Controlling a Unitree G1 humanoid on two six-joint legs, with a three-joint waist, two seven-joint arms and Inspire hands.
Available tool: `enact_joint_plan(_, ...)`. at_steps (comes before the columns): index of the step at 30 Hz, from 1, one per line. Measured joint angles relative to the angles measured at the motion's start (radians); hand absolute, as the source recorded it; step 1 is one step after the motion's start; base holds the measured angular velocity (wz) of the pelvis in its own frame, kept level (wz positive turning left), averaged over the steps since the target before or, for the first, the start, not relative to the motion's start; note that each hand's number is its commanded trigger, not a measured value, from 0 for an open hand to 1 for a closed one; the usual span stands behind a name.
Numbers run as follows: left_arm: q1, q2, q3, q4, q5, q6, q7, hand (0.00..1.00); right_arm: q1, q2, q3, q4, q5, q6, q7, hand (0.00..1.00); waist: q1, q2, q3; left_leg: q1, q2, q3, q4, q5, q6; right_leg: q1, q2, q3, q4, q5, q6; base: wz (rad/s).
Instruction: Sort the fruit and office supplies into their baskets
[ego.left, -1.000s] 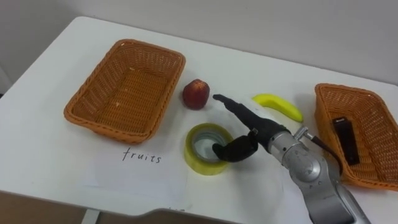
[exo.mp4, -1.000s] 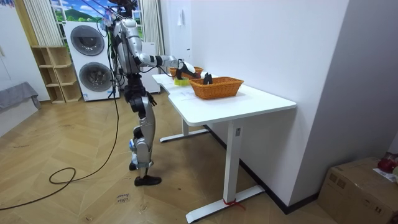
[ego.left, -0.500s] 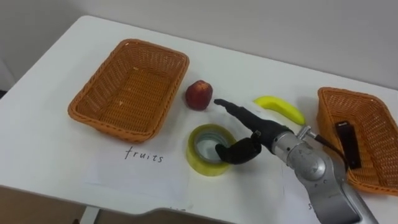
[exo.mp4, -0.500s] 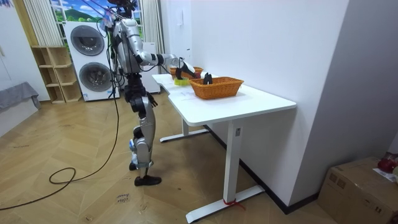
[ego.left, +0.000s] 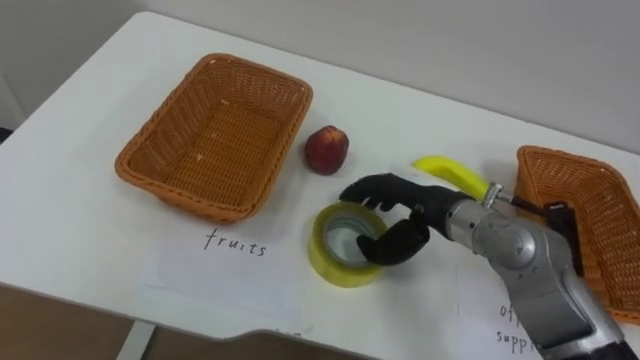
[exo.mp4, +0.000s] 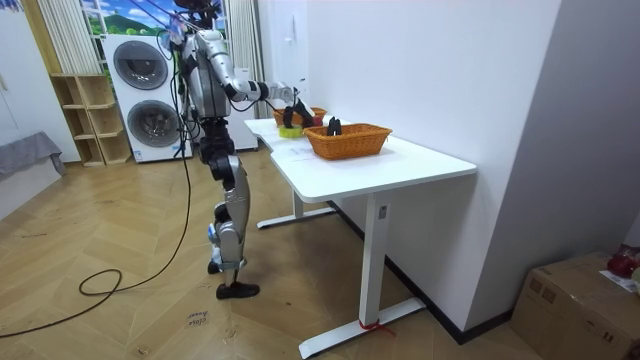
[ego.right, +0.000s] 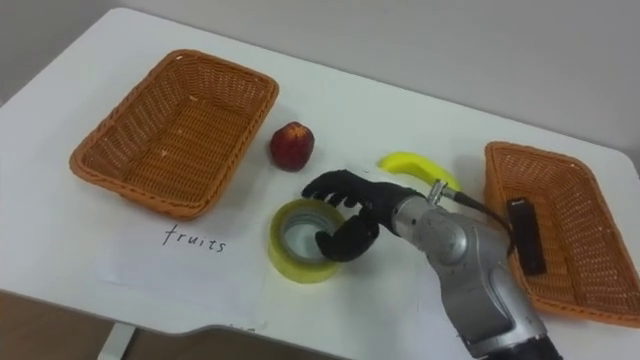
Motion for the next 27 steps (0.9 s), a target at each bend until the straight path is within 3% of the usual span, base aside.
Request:
enact_joint_plan(8, -0.007, 0.007, 0.005, -0.003, 0.007, 0.0, -0.006, 0.0, 0.002, -0.023, 0.006, 0.006, -0.041, 0.019, 0.047, 1.0, 0.002, -0.014, -0.0072, -0.003, 0.0, 0.008, 0.0, 0.0, 0.0, -0.007, 0.001, 0.008, 0.001, 0.0, 0.0, -0.01)
enact_joint_plan(12, -0.005, 0.019, 0.02, -0.002, 0.021, 0.001, -0.017, 0.0, 0.002, -0.023, 0.008, 0.004, -0.044, 0.021, 0.051, 1.0, 0.005, -0.03, -0.0012, -0.003, 0.001, 0.008, 0.0, 0.0, 0.0, -0.007, 0.002, 0.016, 0.0, 0.0, 0.0, -0.03)
enact_joint_plan(14, -0.004, 0.026, 0.02, -0.002, 0.022, 0.008, -0.017, 0.0, 0.002, -0.023, 0.008, 0.003, -0.052, 0.034, 0.063, 1.0, 0.003, -0.036, -0.0034, -0.003, 0.001, 0.01, 0.0, 0.0, 0.0, -0.008, 0.002, 0.018, 0.001, 0.0, 0.0, 0.0)
enact_joint_plan(27, -0.004, 0.029, 0.019, -0.002, 0.038, 0.019, -0.017, 0.0, 0.002, -0.028, 0.007, -0.002, -0.074, 0.04, 0.09, 1.0, 0.002, -0.038, -0.0047, -0.002, 0.002, 0.012, 0.002, 0.0, 0.0, -0.007, 0.003, 0.019, 0.002, 0.0, 0.0, 0.0)
